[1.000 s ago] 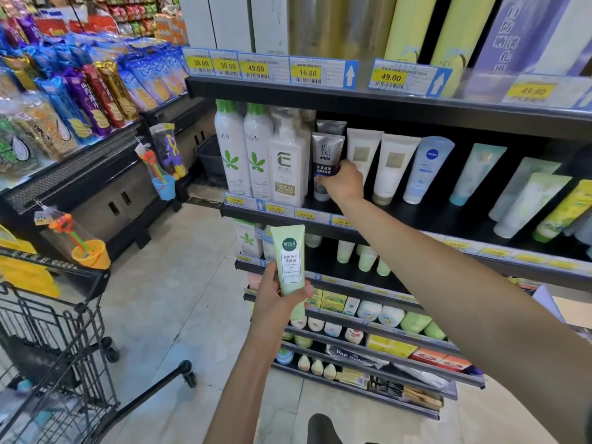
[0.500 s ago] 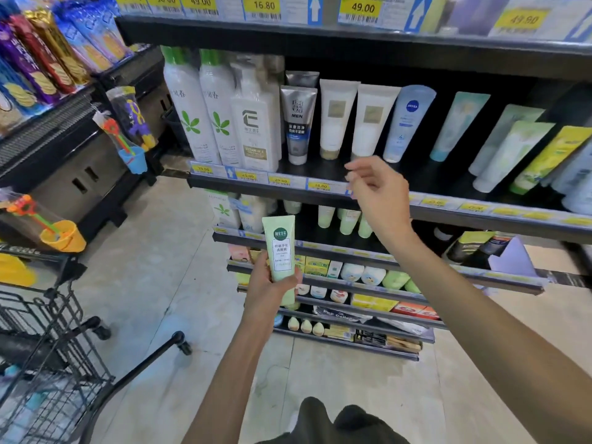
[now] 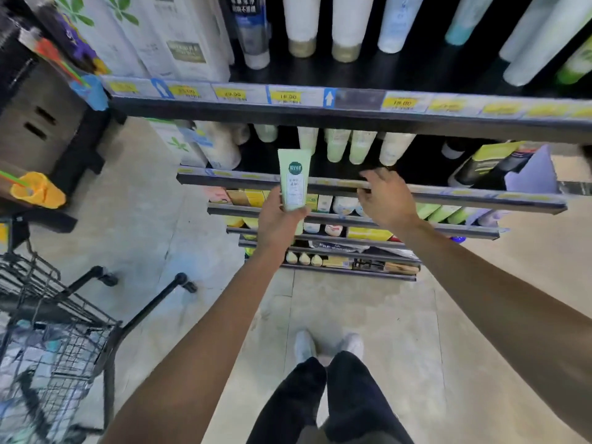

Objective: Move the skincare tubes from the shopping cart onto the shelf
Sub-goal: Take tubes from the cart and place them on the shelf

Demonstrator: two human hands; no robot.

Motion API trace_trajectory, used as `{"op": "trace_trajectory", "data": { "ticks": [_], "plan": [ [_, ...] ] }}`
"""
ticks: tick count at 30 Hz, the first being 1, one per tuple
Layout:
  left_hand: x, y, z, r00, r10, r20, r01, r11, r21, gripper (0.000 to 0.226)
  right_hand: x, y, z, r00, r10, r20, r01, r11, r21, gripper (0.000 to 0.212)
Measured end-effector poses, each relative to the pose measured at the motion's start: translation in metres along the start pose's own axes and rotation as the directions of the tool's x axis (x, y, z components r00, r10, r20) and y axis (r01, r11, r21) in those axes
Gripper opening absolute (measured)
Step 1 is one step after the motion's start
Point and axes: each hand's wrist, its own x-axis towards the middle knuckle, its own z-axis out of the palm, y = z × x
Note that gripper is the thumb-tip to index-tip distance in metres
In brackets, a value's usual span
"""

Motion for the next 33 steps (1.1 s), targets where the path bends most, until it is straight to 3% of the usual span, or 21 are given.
{"op": "trace_trajectory", "data": {
  "ticks": [9,16,25,33],
  "plan": [
    [0.061,0.029,0.025,0.976,0.203,-0.084,-0.193,0.974,0.114,0.048,0.005,0.007,0.024,0.998,-0.018,-0.055,0.009,0.988,-0.154,0.037],
    [0.091,0.045,0.030,0.950,0.249,-0.186,-0.214,0.958,0.191,0.044,0.005,0.008,0.029,0.997,-0.027,-0.073,0.015,0.986,-0.168,0.038],
    [0.099,0.026,0.040,0.951,0.273,-0.145,-0.191,0.888,0.418,0.047,0.004,0.012,0.034,0.995,-0.029,-0.092,0.016,0.989,-0.147,0.040],
    [0.102,0.024,0.043,0.945,0.294,-0.144,-0.205,0.874,0.440,0.048,0.003,0.010,0.032,0.997,-0.020,-0.081,0.008,0.990,-0.144,0.043]
  ]
}}
